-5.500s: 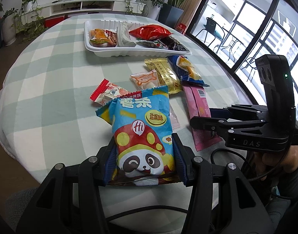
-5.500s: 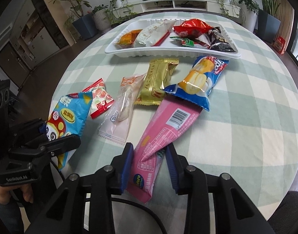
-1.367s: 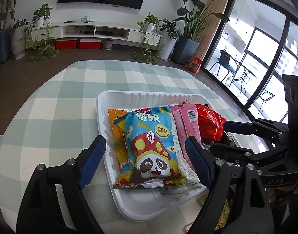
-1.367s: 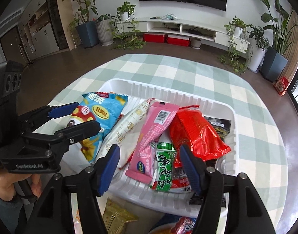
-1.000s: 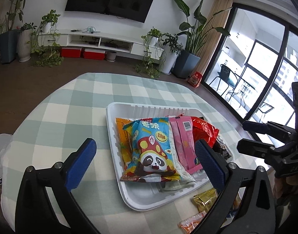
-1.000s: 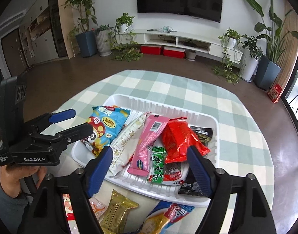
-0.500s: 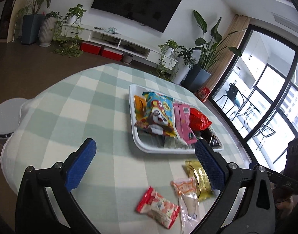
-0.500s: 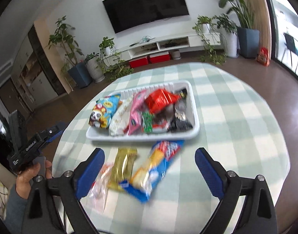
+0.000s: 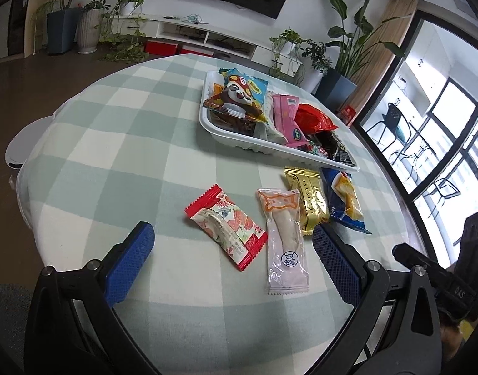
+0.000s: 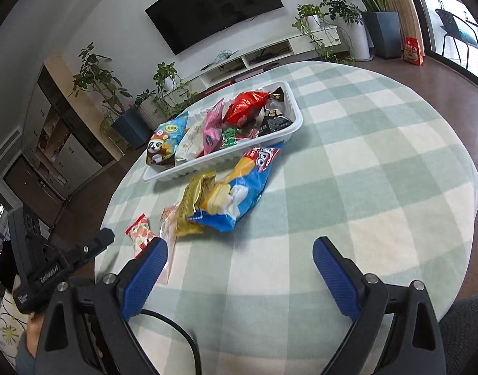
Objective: Organize snacks
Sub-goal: 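Move both tools back toward the remaining snack pile, then grasp the red-and-white strawberry packet with the left gripper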
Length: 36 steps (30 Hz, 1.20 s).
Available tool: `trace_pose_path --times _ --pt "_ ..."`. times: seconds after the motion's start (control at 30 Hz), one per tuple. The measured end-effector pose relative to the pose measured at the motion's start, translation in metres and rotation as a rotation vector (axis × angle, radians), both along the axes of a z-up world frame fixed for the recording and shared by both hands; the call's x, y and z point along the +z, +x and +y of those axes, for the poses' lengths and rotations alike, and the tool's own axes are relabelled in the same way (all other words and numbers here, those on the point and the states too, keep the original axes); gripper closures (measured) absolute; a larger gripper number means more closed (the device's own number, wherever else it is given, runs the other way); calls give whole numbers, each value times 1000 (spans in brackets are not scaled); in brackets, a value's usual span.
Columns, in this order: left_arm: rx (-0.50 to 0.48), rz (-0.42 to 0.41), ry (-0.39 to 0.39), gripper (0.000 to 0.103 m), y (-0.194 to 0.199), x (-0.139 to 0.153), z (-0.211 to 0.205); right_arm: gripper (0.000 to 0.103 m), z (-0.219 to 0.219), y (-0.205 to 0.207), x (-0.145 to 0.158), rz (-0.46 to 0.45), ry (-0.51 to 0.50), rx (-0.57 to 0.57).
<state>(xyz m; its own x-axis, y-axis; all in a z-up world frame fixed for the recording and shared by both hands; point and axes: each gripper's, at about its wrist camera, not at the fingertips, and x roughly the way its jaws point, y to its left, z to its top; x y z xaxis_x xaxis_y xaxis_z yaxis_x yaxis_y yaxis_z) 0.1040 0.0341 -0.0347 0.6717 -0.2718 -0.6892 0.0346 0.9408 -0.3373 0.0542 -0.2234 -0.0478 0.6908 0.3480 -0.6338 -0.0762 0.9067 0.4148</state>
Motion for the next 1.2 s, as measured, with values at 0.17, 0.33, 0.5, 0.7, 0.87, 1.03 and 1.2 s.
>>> trace_pose_path --times 0.17,0.33,0.5,0.7,0.87,1.03,1.2 --pt "37 74 27 2 18 -3 -3 7 -1 -3 -5 4 11 9" --pt "26 129 64 28 32 -13 -13 7 -5 -4 -5 -7 24 5" --pt "12 145 80 36 39 -17 -20 7 -8 -6 -4 -17 42 1" --pt "-9 148 104 45 47 -19 -28 7 -10 -6 -3 -21 50 3" --pt "-27 146 124 46 54 -19 -27 7 -11 -7 -3 -31 50 -4" --pt "-68 134 219 46 58 -21 -36 7 -11 -8 -2 -33 32 -5" --pt "-105 121 299 61 57 -24 -39 7 -12 -7 -2 -31 21 -10"
